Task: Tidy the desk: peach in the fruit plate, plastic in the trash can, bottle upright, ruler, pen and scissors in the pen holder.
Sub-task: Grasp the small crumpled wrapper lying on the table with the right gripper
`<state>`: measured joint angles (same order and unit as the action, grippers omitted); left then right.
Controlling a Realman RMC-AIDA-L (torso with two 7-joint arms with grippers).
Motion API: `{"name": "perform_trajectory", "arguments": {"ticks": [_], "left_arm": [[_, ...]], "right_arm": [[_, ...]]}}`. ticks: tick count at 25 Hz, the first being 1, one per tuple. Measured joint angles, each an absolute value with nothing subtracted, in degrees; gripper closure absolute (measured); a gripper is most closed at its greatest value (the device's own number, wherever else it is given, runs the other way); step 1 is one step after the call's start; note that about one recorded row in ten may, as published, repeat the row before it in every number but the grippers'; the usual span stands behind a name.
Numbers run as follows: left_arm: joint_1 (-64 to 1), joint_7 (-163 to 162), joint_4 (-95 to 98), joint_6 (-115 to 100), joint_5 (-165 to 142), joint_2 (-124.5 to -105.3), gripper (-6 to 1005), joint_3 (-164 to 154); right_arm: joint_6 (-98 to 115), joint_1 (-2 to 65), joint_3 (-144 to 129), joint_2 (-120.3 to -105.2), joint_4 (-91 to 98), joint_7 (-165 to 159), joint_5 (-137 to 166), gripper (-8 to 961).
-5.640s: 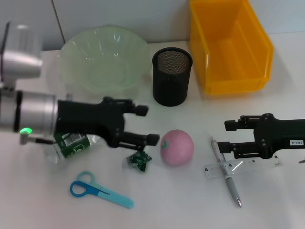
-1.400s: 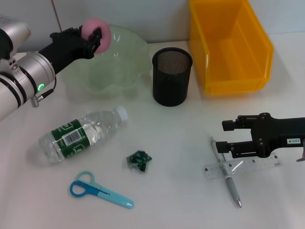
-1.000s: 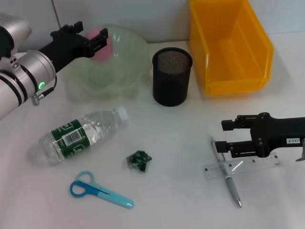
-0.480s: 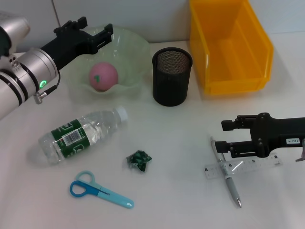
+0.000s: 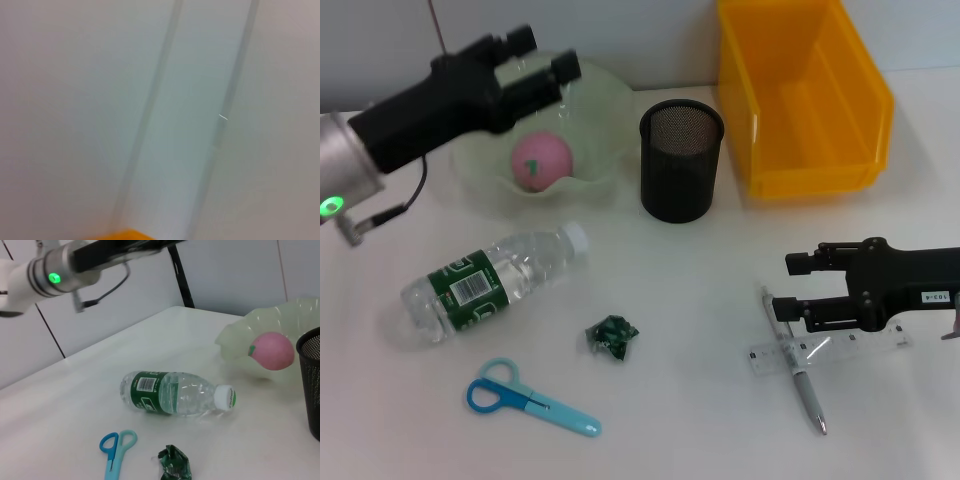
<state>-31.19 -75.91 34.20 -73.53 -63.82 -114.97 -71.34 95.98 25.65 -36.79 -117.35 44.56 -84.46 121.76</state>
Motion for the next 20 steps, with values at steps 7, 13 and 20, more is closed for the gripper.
{"name": "perform_trajectory", "arguments": {"ticks": [7, 13, 20], "left_arm": [[-30.27, -86.59, 35.56, -84.94, -78.37, -111.90, 214, -70.72], [-30.68, -86.37, 36.01, -88.88, -85.71, -112.14, 215, -70.69], [-30.25, -83.14, 39.03, -89.23, -93.32, -114.48, 214, -70.14]], "right_arm": [[95.99, 25.74, -36.91, -117.11, 44.69, -84.46, 121.71, 196], [95.97, 25.93, -36.94, -117.01, 44.89, -84.46, 121.68, 196], [95.98, 26.34, -37.10, -116.89, 45.00, -84.40, 121.87, 197]]}}
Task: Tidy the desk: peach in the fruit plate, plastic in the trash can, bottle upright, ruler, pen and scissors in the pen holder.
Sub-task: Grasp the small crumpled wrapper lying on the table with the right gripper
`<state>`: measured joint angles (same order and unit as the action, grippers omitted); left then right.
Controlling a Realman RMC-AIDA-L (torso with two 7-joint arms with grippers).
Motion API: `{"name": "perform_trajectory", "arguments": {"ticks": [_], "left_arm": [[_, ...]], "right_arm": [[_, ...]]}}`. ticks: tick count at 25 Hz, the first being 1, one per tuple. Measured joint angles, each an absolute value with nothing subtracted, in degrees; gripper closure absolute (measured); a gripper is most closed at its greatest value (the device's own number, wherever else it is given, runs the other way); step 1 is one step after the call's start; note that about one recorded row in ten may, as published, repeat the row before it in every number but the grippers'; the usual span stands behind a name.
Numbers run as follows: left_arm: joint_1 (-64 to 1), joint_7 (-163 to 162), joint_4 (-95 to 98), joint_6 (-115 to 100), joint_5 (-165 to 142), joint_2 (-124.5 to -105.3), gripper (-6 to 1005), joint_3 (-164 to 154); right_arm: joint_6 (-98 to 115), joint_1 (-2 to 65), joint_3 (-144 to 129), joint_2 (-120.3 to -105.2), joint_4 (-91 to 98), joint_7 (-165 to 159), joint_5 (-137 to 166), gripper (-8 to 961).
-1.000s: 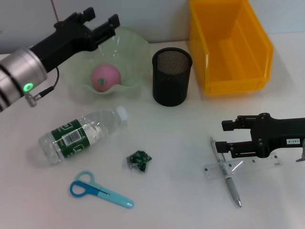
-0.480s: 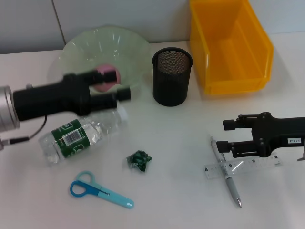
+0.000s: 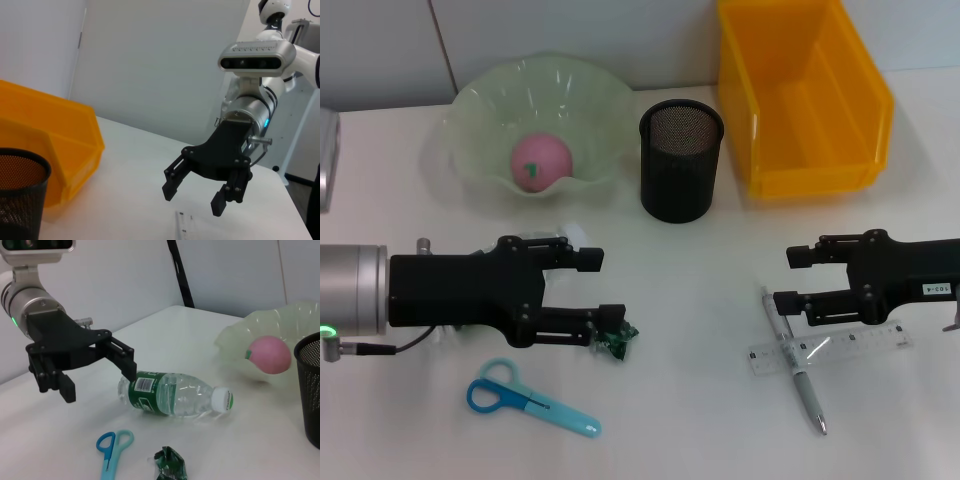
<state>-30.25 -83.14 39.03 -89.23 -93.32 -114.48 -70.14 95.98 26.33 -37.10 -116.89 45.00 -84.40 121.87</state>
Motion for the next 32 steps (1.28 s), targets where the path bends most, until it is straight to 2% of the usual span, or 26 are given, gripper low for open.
{"name": "perform_trajectory", "arguments": {"ticks": [4, 9, 11, 12, 13, 17, 21, 24, 26, 27, 28, 32], "left_arm": [[-30.12, -82.48, 38.90, -89.02, -93.57, -114.59, 214, -69.96], [-29.99, -82.40, 38.69, -89.11, -93.61, -113.84, 215, -69.58], [-29.88, -82.40, 38.67, -89.35, -93.63, -113.42, 215, -68.97], [-29.77, -82.39, 38.65, -89.46, -93.64, -113.18, 215, -68.59], [-29.70, -82.39, 38.65, -89.53, -93.64, -113.02, 215, -68.28], [-29.44, -81.83, 38.64, -89.59, -93.67, -112.82, 214, -67.28], [-29.44, -81.83, 38.64, -89.59, -93.67, -112.82, 214, -67.28], [-28.61, -80.65, 38.76, -89.62, -94.70, -112.62, 214, -65.99], [-28.52, -80.56, 38.68, -89.62, -95.03, -112.61, 214, -65.72], [-28.09, -80.31, 38.58, -89.52, -95.47, -112.51, 214, -65.30], [-28.09, -80.31, 38.58, -89.52, -95.47, -112.51, 214, -65.30], [-27.12, -80.19, 38.69, -89.56, -95.64, -112.18, 214, -64.28]], "right_arm": [[96.27, 26.69, -37.17, -116.89, 45.00, -84.36, 121.91, 197], [99.37, 29.01, -37.27, -116.78, 45.74, -86.47, 121.87, 197], [100.72, 31.28, -37.82, -116.31, 46.51, -90.52, 122.73, 198], [101.46, 34.12, -39.44, -115.34, 46.81, -95.29, 124.26, 198], [101.46, 34.12, -39.44, -115.34, 46.81, -95.29, 124.26, 198], [100.84, 41.74, -44.67, -113.80, 46.41, -103.87, 126.56, 198], [98.91, 45.53, -49.48, -113.72, 46.14, -106.85, 127.83, 198], [96.09, 48.58, -54.06, -114.56, 46.01, -108.68, 130.50, 198], [94.47, 50.38, -57.03, -115.67, 46.01, -109.23, 132.51, 198], [92.88, 51.76, -59.46, -116.94, 46.01, -109.43, 134.26, 198], [92.88, 51.76, -59.46, -116.94, 46.01, -109.43, 134.26, 198], [89.43, 53.60, -65.04, -118.89, 45.89, -109.48, 135.80, 199]]}}
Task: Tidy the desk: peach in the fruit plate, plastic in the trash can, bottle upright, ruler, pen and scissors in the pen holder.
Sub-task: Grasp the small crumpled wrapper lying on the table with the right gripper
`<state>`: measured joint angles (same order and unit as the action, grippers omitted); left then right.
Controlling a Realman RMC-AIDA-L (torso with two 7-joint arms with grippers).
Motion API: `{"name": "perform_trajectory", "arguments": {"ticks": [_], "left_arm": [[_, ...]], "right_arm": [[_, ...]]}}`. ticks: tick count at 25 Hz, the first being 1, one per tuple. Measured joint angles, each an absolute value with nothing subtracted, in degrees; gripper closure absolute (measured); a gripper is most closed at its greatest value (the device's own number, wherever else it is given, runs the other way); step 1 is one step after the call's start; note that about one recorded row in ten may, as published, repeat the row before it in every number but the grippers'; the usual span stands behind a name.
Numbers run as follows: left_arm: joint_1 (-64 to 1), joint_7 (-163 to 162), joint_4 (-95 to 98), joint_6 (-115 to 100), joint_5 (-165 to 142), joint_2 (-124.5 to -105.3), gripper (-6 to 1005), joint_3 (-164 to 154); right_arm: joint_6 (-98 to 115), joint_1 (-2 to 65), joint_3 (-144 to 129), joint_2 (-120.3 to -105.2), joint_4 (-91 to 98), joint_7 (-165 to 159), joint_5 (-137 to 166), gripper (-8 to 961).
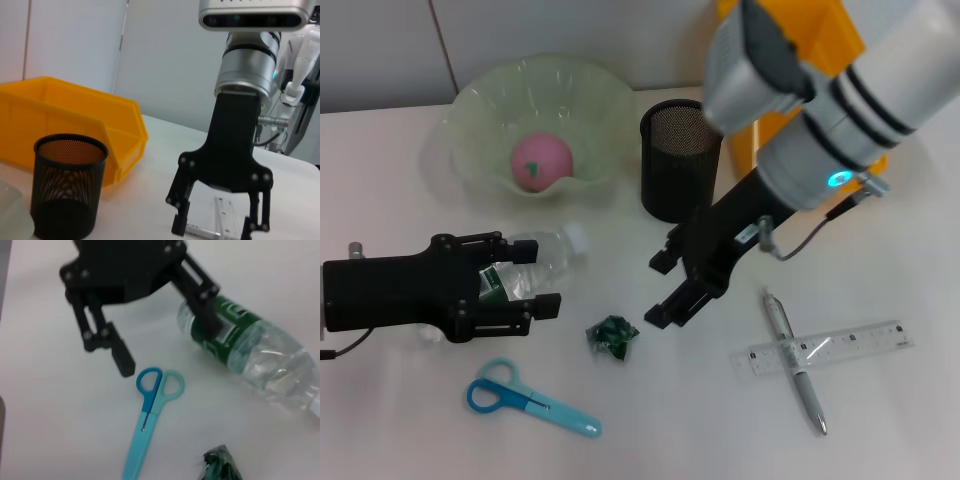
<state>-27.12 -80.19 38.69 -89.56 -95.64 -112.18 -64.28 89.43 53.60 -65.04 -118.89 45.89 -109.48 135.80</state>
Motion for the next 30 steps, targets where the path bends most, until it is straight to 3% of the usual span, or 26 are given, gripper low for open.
{"name": "perform_trajectory", "arguments": {"ticks": [9, 30], "left_arm": [[-26.02, -80.79, 38.90, -90.17, -96.48, -110.78, 214, -63.99], [-24.45, -80.66, 39.03, -92.44, -96.73, -110.74, 215, -61.75]], "right_arm": [[83.05, 55.28, -72.13, -119.51, 42.22, -108.12, 132.07, 199], [67.80, 55.29, -92.69, -119.91, 37.10, -105.35, 120.68, 200]]}}
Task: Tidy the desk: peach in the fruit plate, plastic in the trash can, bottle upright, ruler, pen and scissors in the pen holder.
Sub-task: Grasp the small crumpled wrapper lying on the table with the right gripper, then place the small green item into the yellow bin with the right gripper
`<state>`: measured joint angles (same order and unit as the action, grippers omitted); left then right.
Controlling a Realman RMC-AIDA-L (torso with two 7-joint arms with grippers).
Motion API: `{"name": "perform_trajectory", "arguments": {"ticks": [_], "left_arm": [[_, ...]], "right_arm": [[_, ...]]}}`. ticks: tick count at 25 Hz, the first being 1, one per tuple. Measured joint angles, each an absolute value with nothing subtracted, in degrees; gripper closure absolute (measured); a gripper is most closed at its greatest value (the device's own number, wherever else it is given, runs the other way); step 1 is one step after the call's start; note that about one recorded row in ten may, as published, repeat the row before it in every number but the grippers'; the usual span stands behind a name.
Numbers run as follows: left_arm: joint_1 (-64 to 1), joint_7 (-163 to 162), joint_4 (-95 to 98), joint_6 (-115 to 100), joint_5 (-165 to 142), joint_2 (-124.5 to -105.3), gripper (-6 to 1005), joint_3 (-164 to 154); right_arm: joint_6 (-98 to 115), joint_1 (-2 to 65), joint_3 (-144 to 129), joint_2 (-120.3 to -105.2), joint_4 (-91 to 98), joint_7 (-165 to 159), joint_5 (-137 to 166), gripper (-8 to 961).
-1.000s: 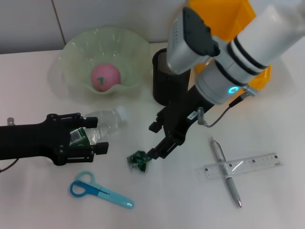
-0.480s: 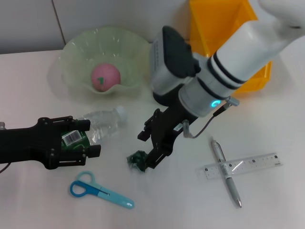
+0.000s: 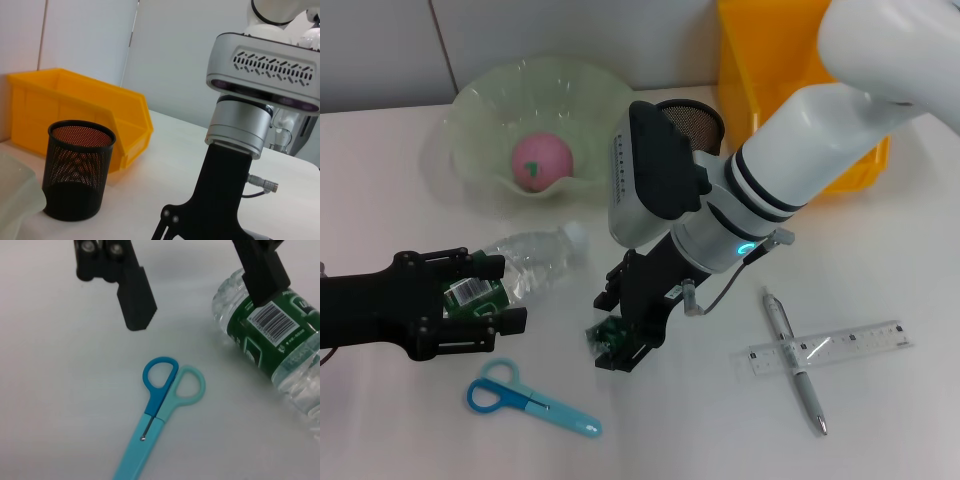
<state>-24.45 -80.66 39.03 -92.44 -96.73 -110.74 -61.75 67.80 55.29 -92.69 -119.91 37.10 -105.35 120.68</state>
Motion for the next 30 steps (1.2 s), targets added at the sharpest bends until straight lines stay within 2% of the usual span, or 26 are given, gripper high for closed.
{"name": "perform_trajectory", "arguments": {"ticks": [12, 15, 25, 30], "left_arm": [[-24.43, -80.61, 39.08, -92.55, -96.72, -110.84, 215, -61.64], [-24.43, -80.53, 39.01, -92.64, -96.71, -110.86, 214, -61.24], [-24.43, -80.49, 38.95, -92.68, -96.67, -110.78, 214, -61.16], [-24.41, -80.38, 38.74, -92.80, -96.67, -110.80, 214, -61.17]], "right_arm": [[66.17, 55.37, -93.83, -119.89, 36.01, -105.17, 120.00, 201], [65.36, 55.32, -94.31, -119.88, 35.87, -105.06, 119.11, 232], [65.21, 55.16, -94.19, -119.87, 35.86, -105.04, 118.97, 654], [66.21, 54.78, -93.28, -119.68, 36.82, -105.35, 118.49, 716]]}}
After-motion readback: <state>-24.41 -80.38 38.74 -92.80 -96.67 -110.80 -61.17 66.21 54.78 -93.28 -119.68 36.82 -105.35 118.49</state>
